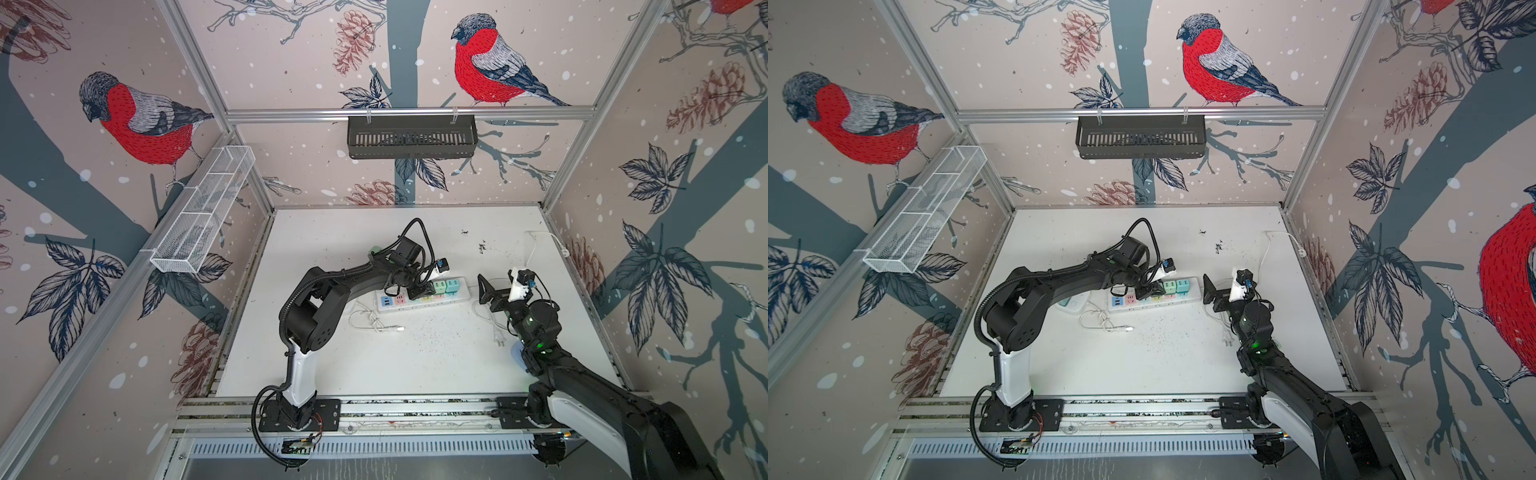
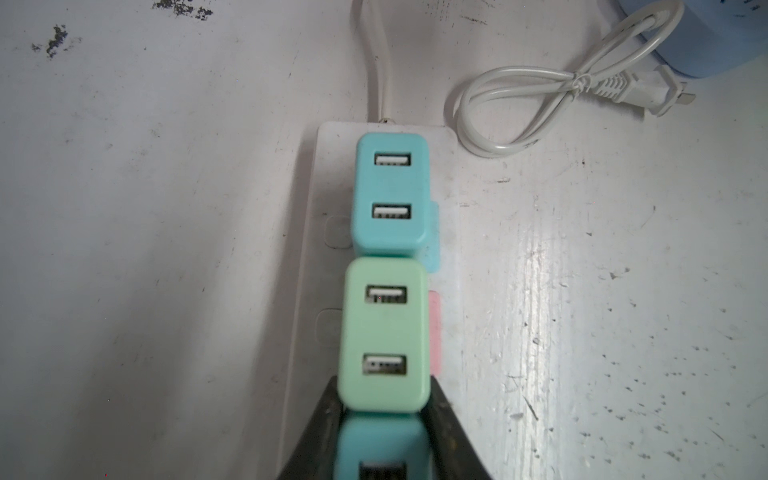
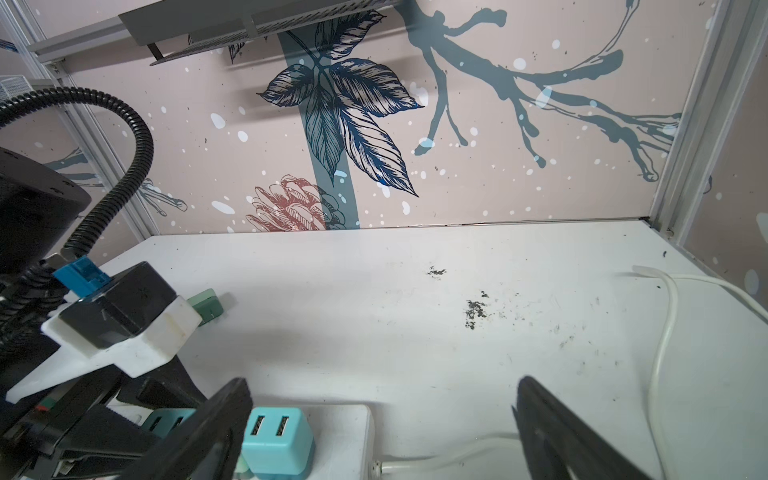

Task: Insert the plug
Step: 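Lower the teal adapter into the socket beside the light-green adapter with the left gripper, then open the left gripper and lift it off the plugged teal adapter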

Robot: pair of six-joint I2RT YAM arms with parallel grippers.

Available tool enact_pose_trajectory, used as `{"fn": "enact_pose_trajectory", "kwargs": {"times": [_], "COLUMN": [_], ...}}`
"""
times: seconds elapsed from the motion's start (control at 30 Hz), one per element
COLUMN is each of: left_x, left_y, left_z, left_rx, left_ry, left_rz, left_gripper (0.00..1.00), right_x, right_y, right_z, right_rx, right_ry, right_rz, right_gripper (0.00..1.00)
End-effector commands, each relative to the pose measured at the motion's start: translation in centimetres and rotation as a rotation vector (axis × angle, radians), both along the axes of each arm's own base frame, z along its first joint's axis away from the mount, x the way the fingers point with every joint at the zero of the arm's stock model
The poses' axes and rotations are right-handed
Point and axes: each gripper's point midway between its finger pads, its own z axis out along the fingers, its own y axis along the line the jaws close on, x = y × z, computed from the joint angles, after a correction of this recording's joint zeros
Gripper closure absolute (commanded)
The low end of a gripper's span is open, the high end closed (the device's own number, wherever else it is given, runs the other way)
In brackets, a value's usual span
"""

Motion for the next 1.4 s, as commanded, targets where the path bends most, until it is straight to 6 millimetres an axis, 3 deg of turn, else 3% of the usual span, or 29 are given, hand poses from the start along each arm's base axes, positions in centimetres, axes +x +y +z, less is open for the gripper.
{"fn": "enact_pose_trajectory", "kwargs": {"times": [0.0,0.27,0.43,0.5,0.57,0.6,0.67,0.87,1.07,1.2,1.27,1.37], "left_x": [-0.8,-0.3,-0.4,-0.2,-0.1,-0.1,-0.2,-0.8,-2.4,-4.5,-5.4,-5.1], "left_y": [0.7,0.9,1.0,1.1,1.2,1.2,1.2,1.3,2.5,5.2,6.8,10.1], "left_z": [-1.4,-1.9,-1.1,-0.9,-0.6,-0.4,0.0,2.4,9.1,14.6,16.4,18.5], "left_rx": [0.041,0.047,0.025,0.025,0.021,0.017,0.003,-0.059,-0.231,-0.419,-0.503,-0.622], "left_ry": [0.022,-0.011,-0.031,-0.040,-0.051,-0.054,-0.062,-0.093,-0.218,-0.399,-0.487,-0.587], "left_rz": [-0.030,-0.016,-0.008,0.007,0.016,0.018,0.017,0.022,0.066,0.138,0.188,0.375], "left_gripper": [1.00,1.00,0.87,0.74,0.69,0.61,0.03,0.02,0.02,0.02,0.02,0.02], "right_x": [0.0,0.0,0.0,-0.1,-0.1,-0.1,-0.1,-0.1,0.0,0.3,0.5,0.7], "right_y": [0.1,0.1,0.1,0.1,0.2,0.2,0.1,0.2,-0.2,-0.7,-1.0,-1.8], "right_z": [1.1,1.0,1.0,1.0,1.0,1.0,1.0,1.0,1.0,0.9,0.9,0.8], "right_rx": [0.018,0.017,0.017,0.015,0.015,0.016,0.016,0.014,0.022,0.031,0.039,0.056], "right_ry": [-0.034,-0.032,-0.035,-0.036,-0.038,-0.038,-0.037,-0.038,-0.036,-0.026,-0.020,-0.009], "right_rz": [0.006,0.004,0.005,0.006,0.007,0.007,0.006,0.009,-0.017,-0.048,-0.071,-0.120], "right_gripper": [0.00,0.00,0.00,0.00,0.00,0.00,0.00,0.00,0.00,0.00,0.00,0.00]}}
